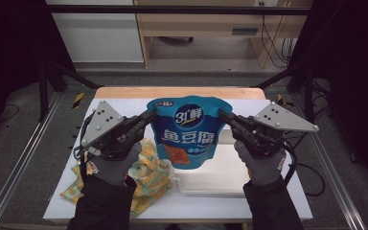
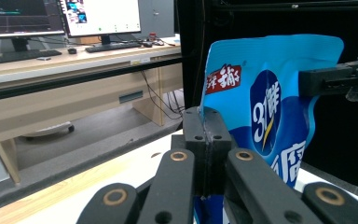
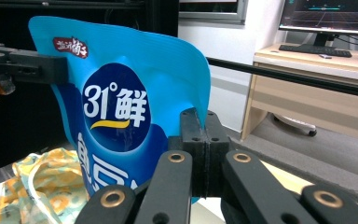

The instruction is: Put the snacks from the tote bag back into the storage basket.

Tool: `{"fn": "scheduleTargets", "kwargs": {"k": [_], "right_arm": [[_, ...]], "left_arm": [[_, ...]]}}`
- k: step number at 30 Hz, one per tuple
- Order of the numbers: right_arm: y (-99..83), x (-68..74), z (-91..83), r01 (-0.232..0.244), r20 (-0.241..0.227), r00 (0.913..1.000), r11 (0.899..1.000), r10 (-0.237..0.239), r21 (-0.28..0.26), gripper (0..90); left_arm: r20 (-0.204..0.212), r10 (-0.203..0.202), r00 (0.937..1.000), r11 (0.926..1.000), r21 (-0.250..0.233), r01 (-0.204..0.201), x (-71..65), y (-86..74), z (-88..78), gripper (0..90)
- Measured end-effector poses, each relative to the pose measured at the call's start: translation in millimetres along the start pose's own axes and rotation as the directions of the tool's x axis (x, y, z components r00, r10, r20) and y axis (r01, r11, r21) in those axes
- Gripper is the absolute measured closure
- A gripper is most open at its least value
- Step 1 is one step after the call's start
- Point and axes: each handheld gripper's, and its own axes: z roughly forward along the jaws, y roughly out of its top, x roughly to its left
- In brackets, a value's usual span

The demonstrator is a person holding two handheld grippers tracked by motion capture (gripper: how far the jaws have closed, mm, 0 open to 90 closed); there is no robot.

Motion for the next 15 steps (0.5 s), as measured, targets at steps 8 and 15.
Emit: {"fn": "scheduleTargets", "kwargs": {"k": [8, 15], "right_arm": [[-3.9, -7.6, -8.4, 0.000, 0.023, 0.9997, 1.000, 0.000, 0.000, 90.0], [-8.3, -14.2, -13.2, -0.006, 0.037, 0.9993, 1.000, 0.006, 0.006, 90.0]], "left_arm": [[0.019, 0.002, 0.9998, 1.0000, 0.002, -0.002, -8.2, -1.4, 9.1, 90.0], [0.029, 0.013, 0.9995, 0.9999, -0.001, -0.013, -12.4, -3.5, 16.6, 90.0]]}}
